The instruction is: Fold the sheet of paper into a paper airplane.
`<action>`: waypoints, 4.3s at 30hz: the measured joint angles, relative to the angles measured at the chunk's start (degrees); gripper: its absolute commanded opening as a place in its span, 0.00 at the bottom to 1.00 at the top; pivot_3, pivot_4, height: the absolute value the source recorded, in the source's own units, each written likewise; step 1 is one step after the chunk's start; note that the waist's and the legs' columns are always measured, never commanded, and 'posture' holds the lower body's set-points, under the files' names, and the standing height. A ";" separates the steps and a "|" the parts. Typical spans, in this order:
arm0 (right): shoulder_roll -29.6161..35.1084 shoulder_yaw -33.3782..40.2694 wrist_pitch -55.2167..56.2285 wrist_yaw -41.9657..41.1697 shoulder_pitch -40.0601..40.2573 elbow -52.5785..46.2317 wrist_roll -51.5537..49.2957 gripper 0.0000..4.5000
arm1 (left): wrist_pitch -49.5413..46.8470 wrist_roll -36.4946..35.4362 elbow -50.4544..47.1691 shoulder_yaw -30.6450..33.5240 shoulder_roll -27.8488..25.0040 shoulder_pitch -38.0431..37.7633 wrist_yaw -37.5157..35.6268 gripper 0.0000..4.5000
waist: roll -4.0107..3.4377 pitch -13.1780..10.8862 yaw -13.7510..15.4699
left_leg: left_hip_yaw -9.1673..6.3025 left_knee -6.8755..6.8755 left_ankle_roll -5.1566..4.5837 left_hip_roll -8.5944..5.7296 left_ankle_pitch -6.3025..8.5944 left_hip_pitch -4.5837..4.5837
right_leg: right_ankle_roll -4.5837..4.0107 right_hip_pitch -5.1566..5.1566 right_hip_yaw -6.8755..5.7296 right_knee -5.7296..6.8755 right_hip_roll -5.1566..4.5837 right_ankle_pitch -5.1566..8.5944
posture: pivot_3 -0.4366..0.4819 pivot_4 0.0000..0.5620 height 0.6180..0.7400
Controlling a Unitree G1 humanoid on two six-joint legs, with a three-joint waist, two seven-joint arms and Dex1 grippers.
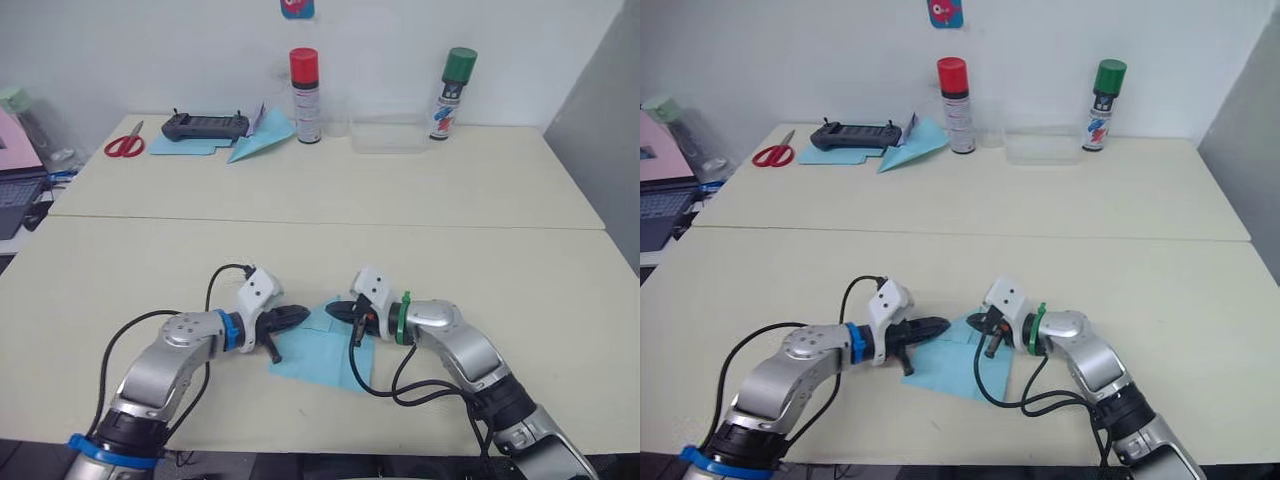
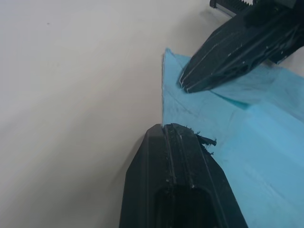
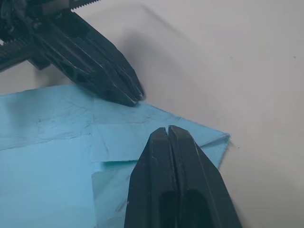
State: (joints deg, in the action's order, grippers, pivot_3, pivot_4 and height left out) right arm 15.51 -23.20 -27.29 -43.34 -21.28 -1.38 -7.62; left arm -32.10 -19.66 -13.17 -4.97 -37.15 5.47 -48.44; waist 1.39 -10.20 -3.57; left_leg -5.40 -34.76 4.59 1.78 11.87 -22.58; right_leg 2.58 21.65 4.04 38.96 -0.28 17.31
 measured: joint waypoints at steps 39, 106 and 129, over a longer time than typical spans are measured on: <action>-1.57 -0.62 -1.20 3.98 -1.21 0.17 2.37 0.00 | 3.55 2.99 0.52 -5.40 2.67 2.67 1.71 0.01 | 0.03 0.04 0.64 | -0.08 -0.08 0.01 -0.02 0.00 -0.02 | -0.04 -0.07 -0.02 0.00 0.05 -0.01 | 0.48 0.27 1.00; -7.32 40.14 -64.66 46.24 1.33 -3.24 -68.91 0.09 | 6.39 5.89 3.90 -8.06 5.97 5.53 2.53 0.00 | -0.28 0.03 1.62 | -0.14 -0.08 -0.01 -0.10 0.00 -0.33 | -0.38 0.12 0.07 -0.11 0.09 0.20 | 0.48 0.27 1.00; -7.25 33.89 -59.66 46.24 -1.05 -2.83 -68.76 0.00 | 6.11 5.89 4.51 -8.30 6.14 7.12 0.47 0.00 | -0.34 -0.02 1.60 | -0.13 -0.05 -0.01 -0.10 0.00 -0.45 | -0.32 0.25 0.08 -0.14 0.09 0.18 | 0.48 0.27 1.00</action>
State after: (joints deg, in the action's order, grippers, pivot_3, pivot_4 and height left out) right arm 8.26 10.69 -86.95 2.89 -22.33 -4.21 -76.39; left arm -25.99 -13.77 -8.66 -13.26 -31.01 12.59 -47.98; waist 1.06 -10.22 -1.97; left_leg -5.53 -34.82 4.58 1.68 11.87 -23.02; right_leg 2.26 21.90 4.12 38.82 -0.19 17.49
